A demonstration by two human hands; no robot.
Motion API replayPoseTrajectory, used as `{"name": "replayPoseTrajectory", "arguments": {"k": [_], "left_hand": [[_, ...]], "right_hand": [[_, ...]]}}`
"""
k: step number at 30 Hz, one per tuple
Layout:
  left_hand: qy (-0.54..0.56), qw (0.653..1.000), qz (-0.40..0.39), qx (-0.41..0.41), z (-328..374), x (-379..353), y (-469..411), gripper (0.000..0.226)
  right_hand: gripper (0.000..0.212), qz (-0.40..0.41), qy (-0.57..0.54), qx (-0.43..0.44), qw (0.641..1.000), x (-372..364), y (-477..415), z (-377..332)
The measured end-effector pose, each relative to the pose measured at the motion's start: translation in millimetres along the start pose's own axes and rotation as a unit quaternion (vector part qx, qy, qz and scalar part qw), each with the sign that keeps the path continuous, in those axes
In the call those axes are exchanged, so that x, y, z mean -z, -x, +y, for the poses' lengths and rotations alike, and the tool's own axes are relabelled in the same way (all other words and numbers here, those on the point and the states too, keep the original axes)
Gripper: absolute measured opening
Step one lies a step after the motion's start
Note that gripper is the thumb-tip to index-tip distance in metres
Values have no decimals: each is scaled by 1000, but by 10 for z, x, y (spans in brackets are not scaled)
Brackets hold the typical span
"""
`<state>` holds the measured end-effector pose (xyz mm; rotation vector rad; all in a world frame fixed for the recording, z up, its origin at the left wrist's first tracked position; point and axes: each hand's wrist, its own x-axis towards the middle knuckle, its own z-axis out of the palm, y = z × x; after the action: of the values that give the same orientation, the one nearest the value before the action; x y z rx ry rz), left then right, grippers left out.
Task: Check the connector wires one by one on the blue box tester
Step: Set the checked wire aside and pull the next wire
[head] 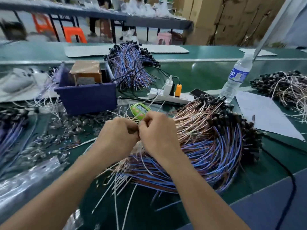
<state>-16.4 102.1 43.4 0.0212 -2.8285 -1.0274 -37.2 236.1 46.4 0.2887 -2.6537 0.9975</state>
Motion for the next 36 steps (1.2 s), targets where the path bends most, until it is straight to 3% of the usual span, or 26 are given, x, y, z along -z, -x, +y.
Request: {"name": "replayPoseTrajectory", "arguments": {"k": [3, 8, 14, 18, 23, 26, 31, 36], "left_hand": [[82, 996, 8, 46, -405, 227, 17, 18], [114, 980, 126, 100, -933, 600, 160, 21], [184, 947, 191, 178, -1456, 987, 221, 38], [59, 941, 257, 212, -1798, 1270, 345, 34], [-81, 905, 334, 253, -2127, 1475, 432, 26], [-80, 903, 340, 251, -2263, 1441, 467, 29], [-72, 900, 351, 246, -2358, 1384, 452, 27], [-73, 899, 354, 246, -2418, 1388, 437, 32]], "right_hand": [[18, -24, -66, 15, 997, -333, -65, -246], [15, -99, -166, 34, 981, -787, -136, -671], [16, -194, -183, 68, 961, -1281, -168, -1123], [15, -273, -141, 110, 945, -1539, -202, -1443], [40, -325, -95, 129, 932, -1914, -256, -1832], [44, -325, -72, 105, 937, -2129, -317, -1947], [15, -257, -10, 72, 964, -2412, -526, -2087], [29, -287, -16, 4, 958, -2627, -708, -2207]]}}
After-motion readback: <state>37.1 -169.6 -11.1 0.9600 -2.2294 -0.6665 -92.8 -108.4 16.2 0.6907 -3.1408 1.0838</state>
